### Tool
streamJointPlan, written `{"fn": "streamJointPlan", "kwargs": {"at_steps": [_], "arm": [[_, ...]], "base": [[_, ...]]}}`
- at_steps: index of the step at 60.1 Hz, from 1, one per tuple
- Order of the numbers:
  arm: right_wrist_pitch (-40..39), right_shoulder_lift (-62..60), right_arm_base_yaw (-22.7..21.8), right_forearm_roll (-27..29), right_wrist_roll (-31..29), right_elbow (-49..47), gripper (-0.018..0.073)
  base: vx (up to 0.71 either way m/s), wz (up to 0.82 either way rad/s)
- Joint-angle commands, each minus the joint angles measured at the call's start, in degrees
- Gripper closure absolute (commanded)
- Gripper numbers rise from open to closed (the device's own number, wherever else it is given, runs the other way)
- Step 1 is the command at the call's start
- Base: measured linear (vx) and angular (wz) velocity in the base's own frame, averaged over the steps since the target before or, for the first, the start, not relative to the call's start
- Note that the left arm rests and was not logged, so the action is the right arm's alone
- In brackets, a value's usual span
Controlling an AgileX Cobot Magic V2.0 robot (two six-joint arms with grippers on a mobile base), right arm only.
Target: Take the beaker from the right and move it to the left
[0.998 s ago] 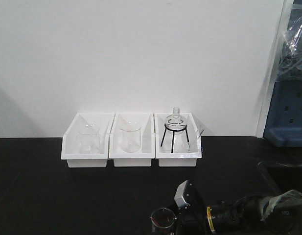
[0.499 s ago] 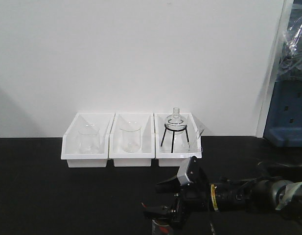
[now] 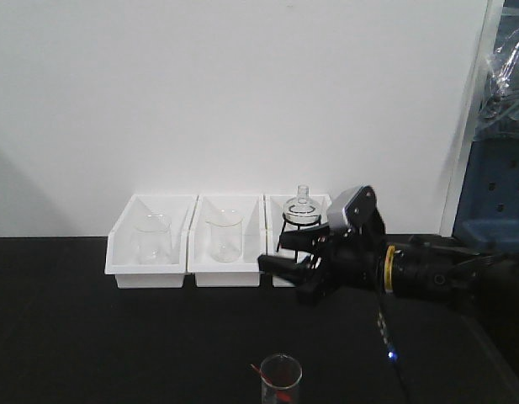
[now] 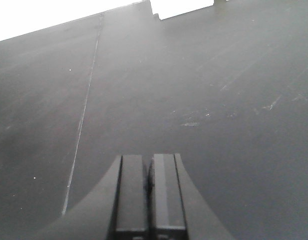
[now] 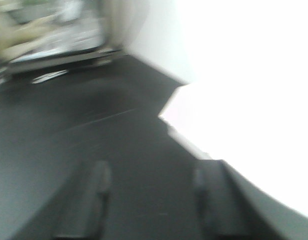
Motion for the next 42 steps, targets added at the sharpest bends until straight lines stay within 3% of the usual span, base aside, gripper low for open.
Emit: {"fn": "streamJointPlan", "kwargs": {"at_steps": [1,6,10,16,23,42], "arm": [[12.44,-7.65,-0.37,2.09,10.79,-1.47,0.03],[21.06,-12.11,-0.37,-4.0,18.44,-1.47,0.0456],[22.4,-15.23,-0.37,-11.9,25.09,-1.47,0.0575],[21.83,-19.46,-0.37,-22.61,38.01,-1.47,0.0566],[22.26,-24.09,-0.37,-22.41,45.53,0.09,0.0564],[22.04,-29.02,-0.37,-22.36,46.37,0.53,0.0564]], "base": [[0.0,0.0],[0.0,0.0],[0.0,0.0],[0.0,0.0],[0.0,0.0],[0.0,0.0]]}}
